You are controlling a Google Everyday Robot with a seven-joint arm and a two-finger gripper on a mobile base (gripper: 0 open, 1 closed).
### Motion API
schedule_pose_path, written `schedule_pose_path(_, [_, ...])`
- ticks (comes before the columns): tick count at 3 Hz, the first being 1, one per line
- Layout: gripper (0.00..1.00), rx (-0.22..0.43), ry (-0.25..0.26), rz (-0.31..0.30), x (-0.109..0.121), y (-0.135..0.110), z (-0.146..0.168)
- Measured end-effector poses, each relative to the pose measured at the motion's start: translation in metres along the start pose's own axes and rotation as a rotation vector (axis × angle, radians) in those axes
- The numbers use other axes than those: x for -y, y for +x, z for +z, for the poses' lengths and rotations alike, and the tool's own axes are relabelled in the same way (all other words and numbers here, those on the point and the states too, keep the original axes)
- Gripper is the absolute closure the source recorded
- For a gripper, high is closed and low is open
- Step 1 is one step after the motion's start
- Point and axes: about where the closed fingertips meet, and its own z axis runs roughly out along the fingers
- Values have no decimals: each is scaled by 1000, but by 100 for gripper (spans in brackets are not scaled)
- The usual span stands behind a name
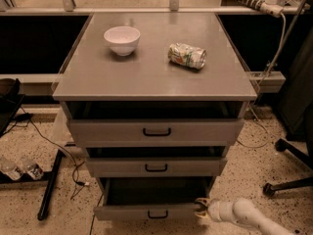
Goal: Open bottom drawer
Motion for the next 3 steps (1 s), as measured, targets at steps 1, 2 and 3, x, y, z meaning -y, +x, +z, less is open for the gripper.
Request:
schedule_pose_path(1, [31, 3, -10, 10, -4, 4, -2])
schedule_pose_path(2, [52, 4, -18, 33, -20, 16, -8])
schedule_pose_path(3, [77, 4, -19, 33, -18, 12, -13])
